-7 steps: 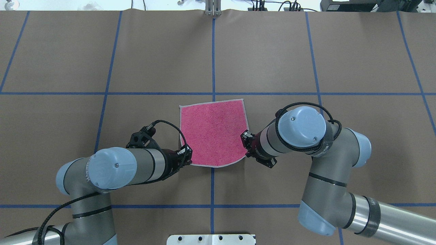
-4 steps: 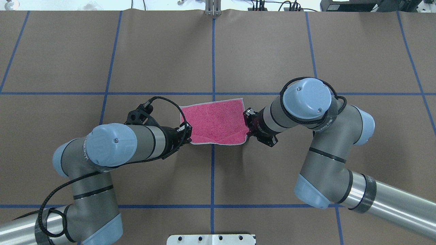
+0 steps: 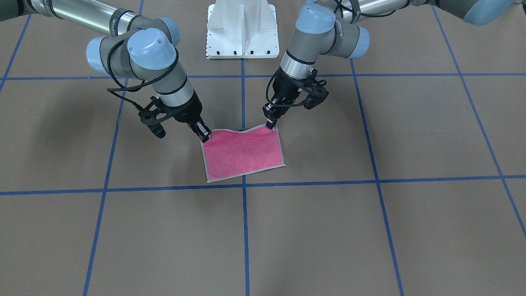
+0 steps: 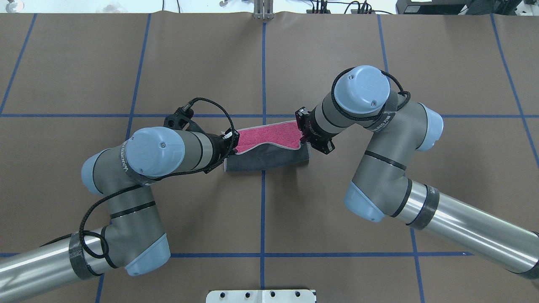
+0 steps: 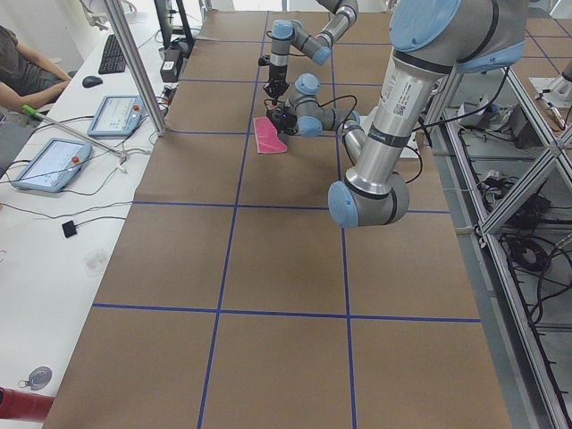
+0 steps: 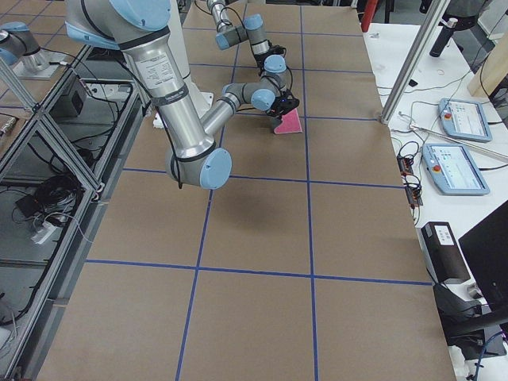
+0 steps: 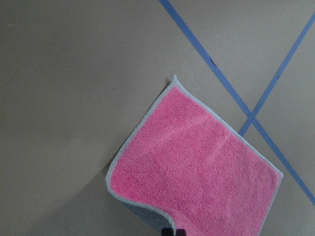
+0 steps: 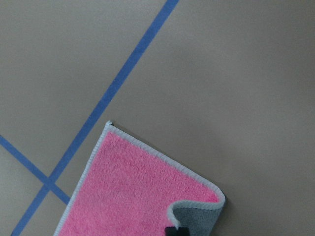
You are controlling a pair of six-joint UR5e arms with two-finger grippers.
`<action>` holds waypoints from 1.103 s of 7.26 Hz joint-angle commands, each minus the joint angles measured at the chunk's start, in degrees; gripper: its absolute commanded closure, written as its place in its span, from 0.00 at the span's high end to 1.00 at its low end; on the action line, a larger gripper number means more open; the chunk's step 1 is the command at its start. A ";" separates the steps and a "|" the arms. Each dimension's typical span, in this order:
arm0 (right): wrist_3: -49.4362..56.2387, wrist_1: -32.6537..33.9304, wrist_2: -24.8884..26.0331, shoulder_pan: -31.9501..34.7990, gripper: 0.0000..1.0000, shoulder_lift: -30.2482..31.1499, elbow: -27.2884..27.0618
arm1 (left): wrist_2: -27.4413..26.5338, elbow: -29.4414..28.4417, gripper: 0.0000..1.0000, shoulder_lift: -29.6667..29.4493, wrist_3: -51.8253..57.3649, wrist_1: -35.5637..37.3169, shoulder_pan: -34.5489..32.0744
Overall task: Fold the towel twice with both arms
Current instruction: 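Lift both near corners and carry them over the towel's far edge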
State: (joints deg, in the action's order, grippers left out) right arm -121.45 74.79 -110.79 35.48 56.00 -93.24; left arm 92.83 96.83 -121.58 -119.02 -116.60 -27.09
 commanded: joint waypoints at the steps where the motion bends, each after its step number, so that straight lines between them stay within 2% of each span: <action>1: 0.16 -0.17 -0.04 0.47 0.00 -2.63 3.58 | -0.01 -2.25 0.00 -0.50 0.28 -0.38 -1.29; 3: 0.34 -0.17 -0.04 0.82 0.00 -4.92 6.65 | -0.10 -4.09 0.00 -0.93 0.28 -0.65 -1.82; 5: 0.34 -3.67 0.05 1.08 0.00 -5.81 10.25 | -0.10 -6.56 0.00 -2.51 0.89 -0.73 -2.35; 8: 0.16 -3.95 -0.04 2.22 0.00 -5.99 10.71 | -0.10 -8.23 0.00 -3.31 0.98 -0.82 -2.79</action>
State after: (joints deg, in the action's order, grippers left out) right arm -121.29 70.95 -110.82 37.43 50.04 -82.73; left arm 92.72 89.52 -124.42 -118.11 -117.35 -29.74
